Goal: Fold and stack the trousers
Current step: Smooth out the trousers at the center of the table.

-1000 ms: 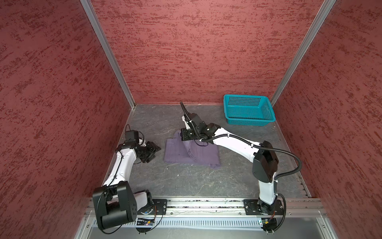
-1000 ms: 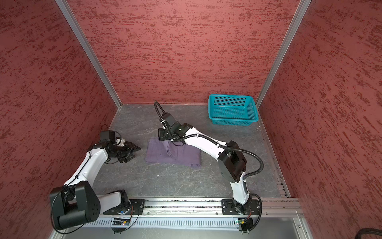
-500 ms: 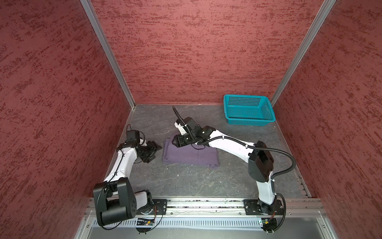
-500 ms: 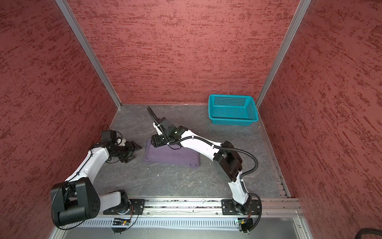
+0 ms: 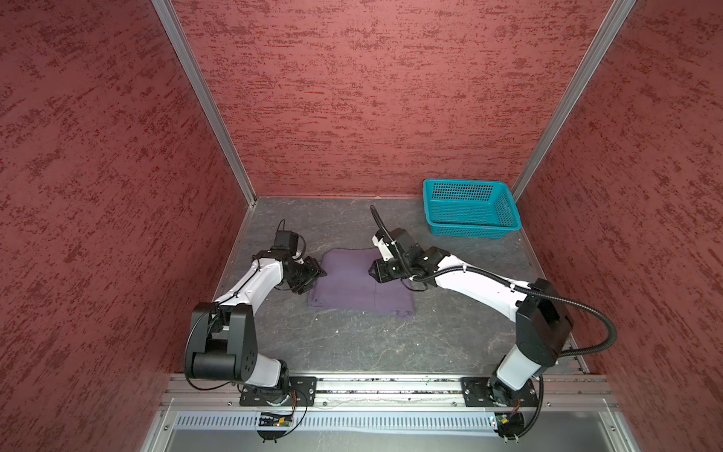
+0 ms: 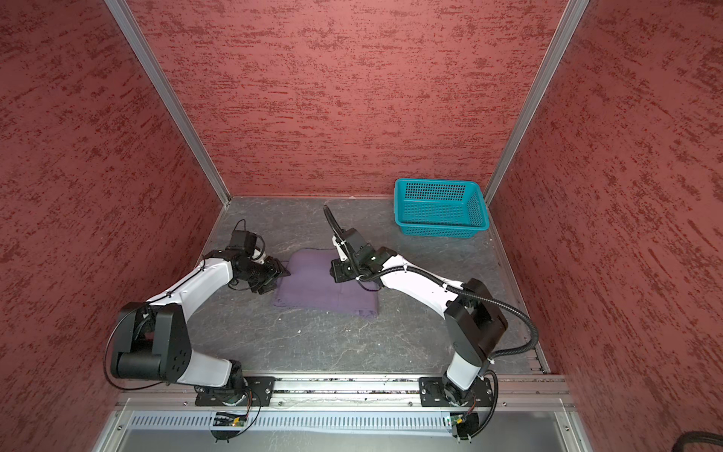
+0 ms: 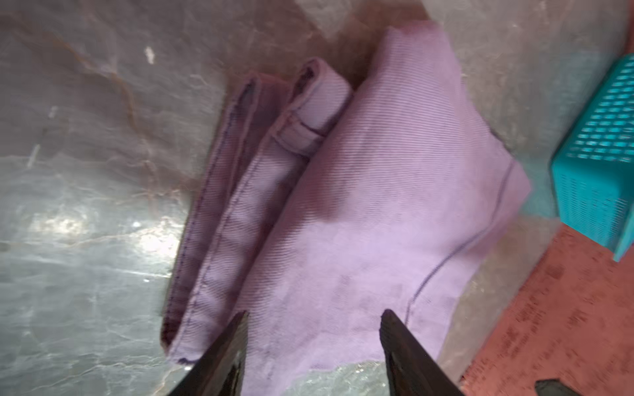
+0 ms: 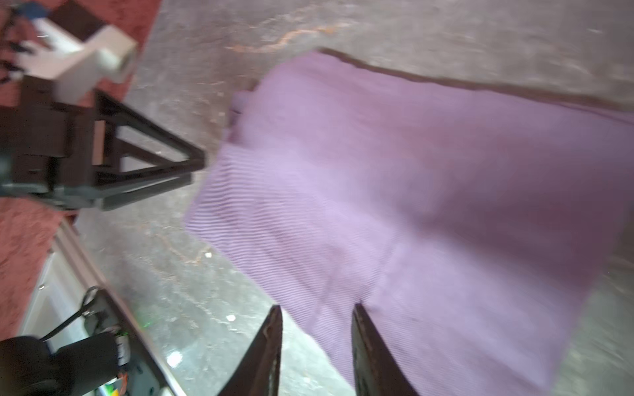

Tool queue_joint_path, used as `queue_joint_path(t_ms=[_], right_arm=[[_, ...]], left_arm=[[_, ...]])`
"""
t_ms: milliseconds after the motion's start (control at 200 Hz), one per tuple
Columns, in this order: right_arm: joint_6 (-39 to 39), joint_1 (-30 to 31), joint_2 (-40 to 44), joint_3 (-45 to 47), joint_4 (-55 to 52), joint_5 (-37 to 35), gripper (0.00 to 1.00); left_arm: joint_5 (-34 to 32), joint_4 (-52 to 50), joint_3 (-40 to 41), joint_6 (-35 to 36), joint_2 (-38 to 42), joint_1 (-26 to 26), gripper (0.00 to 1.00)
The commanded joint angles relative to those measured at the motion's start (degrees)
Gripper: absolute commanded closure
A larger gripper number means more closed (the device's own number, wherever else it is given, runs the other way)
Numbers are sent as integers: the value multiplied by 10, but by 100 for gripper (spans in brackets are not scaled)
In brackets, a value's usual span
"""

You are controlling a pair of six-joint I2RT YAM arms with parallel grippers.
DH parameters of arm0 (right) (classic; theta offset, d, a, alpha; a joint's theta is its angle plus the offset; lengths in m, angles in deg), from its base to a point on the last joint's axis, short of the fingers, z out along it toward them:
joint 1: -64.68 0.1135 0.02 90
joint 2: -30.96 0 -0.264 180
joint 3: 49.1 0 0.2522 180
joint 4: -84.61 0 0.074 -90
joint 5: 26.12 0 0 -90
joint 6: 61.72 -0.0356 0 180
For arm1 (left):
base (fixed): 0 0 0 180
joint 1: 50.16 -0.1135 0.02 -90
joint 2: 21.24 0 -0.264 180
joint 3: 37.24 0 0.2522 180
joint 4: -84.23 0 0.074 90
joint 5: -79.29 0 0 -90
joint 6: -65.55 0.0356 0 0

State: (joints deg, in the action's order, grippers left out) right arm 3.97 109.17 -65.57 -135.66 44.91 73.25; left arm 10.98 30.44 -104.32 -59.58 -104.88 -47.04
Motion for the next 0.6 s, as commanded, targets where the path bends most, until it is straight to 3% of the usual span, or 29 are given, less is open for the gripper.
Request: queue_joint_path(t_ms=[0,105,250,596], right_arm=[[5,2,12,30,-3,-14,59],[5,1,14,57,-27,-32,44],[-3,-2,16,76,-36,-51,41],[-29,-24,20,102,-33,-65,41]], left_arm=[[-42,-11,4,0,3,13,38],[-58,-14,10,-5,-2,36,38],[-88,-19,14,-10,-21,67,40],[-125,-55,-1,-14,-10,91,95]])
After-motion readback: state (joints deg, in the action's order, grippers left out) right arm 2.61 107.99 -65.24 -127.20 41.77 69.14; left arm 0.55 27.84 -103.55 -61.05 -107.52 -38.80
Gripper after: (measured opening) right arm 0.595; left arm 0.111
